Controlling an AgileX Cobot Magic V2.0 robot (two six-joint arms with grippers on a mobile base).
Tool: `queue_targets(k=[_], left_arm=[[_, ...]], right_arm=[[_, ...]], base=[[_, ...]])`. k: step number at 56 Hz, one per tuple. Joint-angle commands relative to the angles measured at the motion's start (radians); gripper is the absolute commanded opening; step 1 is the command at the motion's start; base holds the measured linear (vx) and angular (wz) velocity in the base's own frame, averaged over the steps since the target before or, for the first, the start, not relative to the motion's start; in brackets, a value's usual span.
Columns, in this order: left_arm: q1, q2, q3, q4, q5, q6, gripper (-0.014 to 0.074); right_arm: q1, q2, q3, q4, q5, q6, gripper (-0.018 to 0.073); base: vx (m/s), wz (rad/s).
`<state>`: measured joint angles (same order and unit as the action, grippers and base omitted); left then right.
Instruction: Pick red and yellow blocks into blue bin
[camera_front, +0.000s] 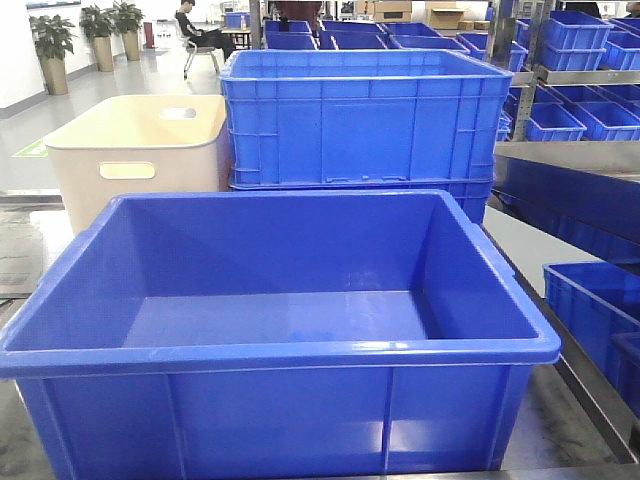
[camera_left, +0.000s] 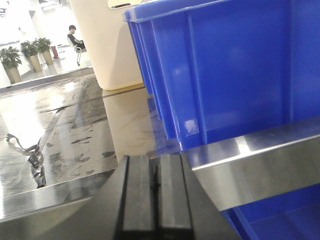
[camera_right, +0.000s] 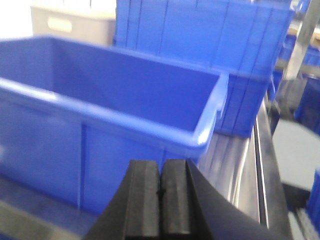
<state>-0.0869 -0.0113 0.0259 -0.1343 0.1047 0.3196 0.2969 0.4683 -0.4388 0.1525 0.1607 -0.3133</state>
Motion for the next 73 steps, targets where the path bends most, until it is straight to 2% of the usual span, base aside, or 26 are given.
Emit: queue_targets(k=[1, 10, 17, 23, 33, 40, 73], left_arm=[[0.000, -0.018, -0.016, -0.003, -0.083, -0.006, 0.0002], [0.000, -0.018, -0.016, -0.003, -0.083, -0.006, 0.0002], [0.000, -0.018, -0.016, -0.003, -0.083, -0.006, 0.0002], [0.000, -0.018, -0.016, -0.003, -0.083, -0.006, 0.0002], [0.000, -0.018, -0.016, -0.003, -0.083, -0.006, 0.0002], [0.000, -0.017, -0.017, -0.003, -0.084, -0.006, 0.0002], [0.000, -0.017, -0.017, -0.003, -0.084, -0.006, 0.0002]], right_arm=[[-0.040, 0.003, 0.048, -0.066, -0.135, 0.102, -0.0011], [-0.172, -0.060, 0.202, -0.228, -0.220, 0.361, -0.0011], [-0.273, -0.191, 0.302, -0.286, -0.222, 0.464, -0.0011], [-0.319, -0.321, 0.383, -0.284, -0.222, 0.469, -0.0011], [-0.321, -0.495, 0.480, -0.293, -0.222, 0.469, -0.0011], [-0.317, -0.485, 0.477, -0.293, -0.187, 0.469, -0.0011], [-0.317, -0.490, 0.477, -0.292, -0.188, 0.469, -0.0011]], base=[[0.00, 0.00], [0.00, 0.00], [0.00, 0.00], [0.00, 0.00], [0.00, 0.00], [0.00, 0.00], [0.00, 0.00]])
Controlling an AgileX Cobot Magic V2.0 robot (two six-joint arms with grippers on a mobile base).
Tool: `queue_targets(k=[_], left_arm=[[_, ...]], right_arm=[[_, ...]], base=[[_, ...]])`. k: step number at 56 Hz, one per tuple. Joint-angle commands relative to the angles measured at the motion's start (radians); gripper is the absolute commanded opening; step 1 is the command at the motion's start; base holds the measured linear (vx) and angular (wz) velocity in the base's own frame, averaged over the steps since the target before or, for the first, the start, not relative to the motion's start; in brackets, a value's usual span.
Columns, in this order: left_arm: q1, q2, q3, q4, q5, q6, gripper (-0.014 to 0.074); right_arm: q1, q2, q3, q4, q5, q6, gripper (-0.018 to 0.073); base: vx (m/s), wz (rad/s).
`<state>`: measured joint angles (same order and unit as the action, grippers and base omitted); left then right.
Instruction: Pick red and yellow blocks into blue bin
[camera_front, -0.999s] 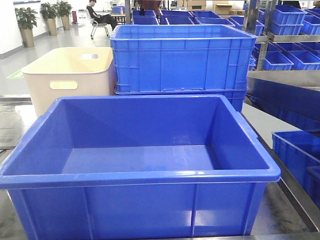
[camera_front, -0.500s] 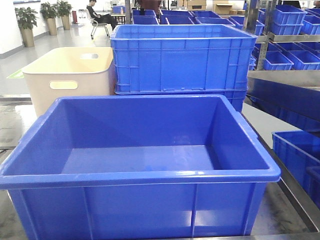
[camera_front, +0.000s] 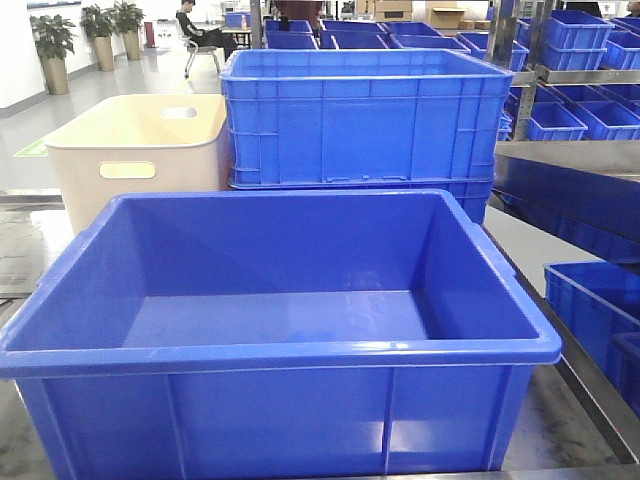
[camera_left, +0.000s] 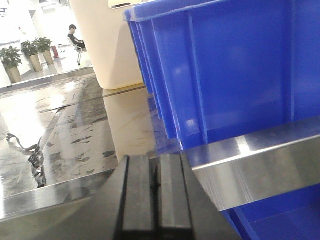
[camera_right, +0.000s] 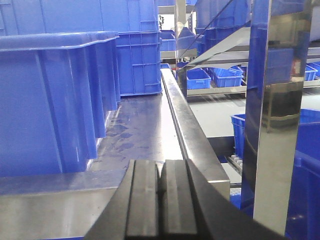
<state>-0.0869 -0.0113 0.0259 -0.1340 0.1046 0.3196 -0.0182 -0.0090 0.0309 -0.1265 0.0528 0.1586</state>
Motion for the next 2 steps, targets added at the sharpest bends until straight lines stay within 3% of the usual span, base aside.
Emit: queue_targets(k=[1, 2], left_arm=[[0.000, -0.017, -0.017, -0.003, -0.084, -0.006, 0.0002], [0.000, -0.017, -0.017, -0.003, -0.084, -0.006, 0.0002]], right_arm=[[-0.002, -0.012, 0.007, -0.013, -0.080, -0.003, -0.0011], [-0.002, -0.012, 0.007, -0.013, -0.080, -0.003, -0.0011]], base=[[0.00, 0.00], [0.00, 0.00]])
